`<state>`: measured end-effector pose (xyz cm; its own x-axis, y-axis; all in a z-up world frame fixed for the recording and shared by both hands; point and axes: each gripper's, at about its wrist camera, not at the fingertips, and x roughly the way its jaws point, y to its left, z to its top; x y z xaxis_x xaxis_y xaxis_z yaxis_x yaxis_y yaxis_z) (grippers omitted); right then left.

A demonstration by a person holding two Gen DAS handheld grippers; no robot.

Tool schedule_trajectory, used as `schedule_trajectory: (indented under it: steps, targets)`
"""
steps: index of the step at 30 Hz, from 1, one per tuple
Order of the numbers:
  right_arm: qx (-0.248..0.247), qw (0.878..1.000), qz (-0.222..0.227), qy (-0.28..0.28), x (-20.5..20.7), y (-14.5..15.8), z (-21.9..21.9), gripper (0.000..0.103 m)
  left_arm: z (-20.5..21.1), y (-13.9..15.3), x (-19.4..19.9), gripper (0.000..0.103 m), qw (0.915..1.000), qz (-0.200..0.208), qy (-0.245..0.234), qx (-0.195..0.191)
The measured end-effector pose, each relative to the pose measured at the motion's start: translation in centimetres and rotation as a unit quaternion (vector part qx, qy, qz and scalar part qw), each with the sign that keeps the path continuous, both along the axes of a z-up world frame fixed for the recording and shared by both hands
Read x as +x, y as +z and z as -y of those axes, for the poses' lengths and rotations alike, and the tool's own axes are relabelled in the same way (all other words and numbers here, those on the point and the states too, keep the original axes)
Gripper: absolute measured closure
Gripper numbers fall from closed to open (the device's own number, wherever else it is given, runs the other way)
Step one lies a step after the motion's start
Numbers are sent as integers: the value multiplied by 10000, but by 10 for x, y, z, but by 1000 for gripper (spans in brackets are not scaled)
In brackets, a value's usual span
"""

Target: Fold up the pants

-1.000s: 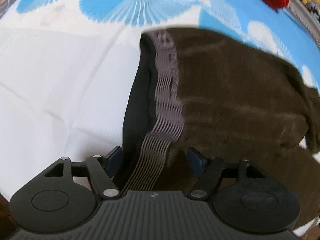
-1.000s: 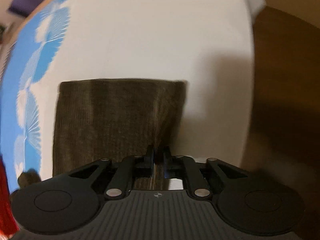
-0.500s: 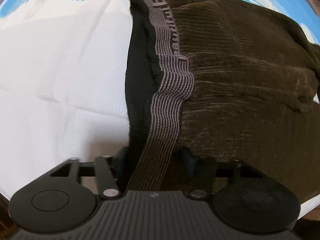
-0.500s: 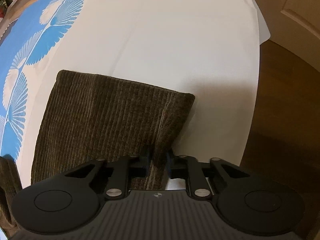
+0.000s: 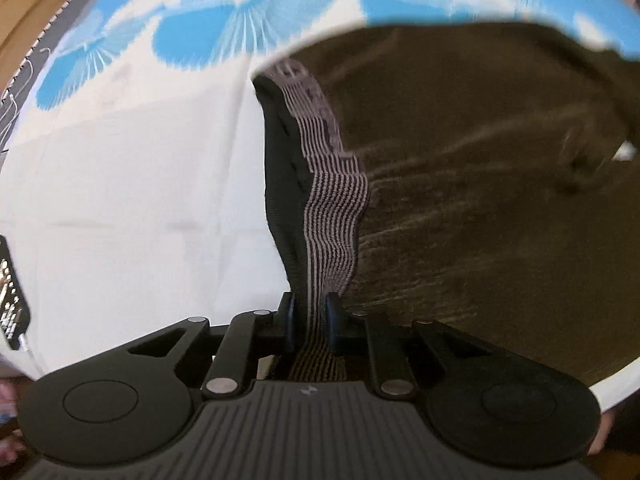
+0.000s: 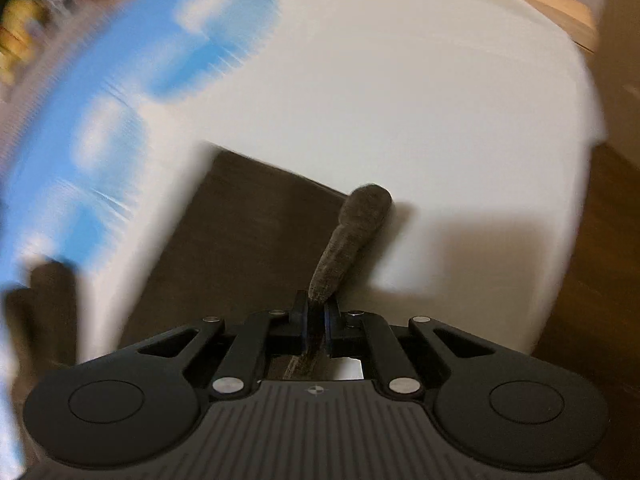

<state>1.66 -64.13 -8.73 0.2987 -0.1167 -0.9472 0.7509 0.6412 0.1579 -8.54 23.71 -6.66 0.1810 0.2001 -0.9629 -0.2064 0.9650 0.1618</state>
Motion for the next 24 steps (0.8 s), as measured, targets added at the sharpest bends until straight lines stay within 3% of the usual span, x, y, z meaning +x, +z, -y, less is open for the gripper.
schedule_trajectory:
  steps: [1, 3, 7, 10, 13, 18, 24]
  targets:
    - [10, 9993, -318, -194, -4, -8, 4, 95, 3, 0, 0, 85, 9996, -56, -46, 264]
    - [234, 9976, -307, -577, -13, -12, 15, 93, 9, 10, 3, 84, 9982, 176, -25, 568]
    - [-483, 9980, -47, -401, -9, 12, 10, 86, 31, 37, 11, 75, 9958, 910, -109, 45]
    - [-1056, 9936, 319, -224, -8, 31, -1, 86, 63, 40, 25, 72, 9934, 1023, -505, -77]
    - [-1162, 9896, 844, -65, -1, 45, -10, 86, 90, 38, 47, 72, 9920, 1044, -714, -29]
    - [-506, 9835, 1643, 564, 25, 48, -37, 82, 135, 43, 91, 71, 9854, 1543, -708, -105]
    - [363, 9601, 2380, 1420, 68, 47, -88, 82, 187, 77, 113, 69, 9633, 2610, -478, -403]
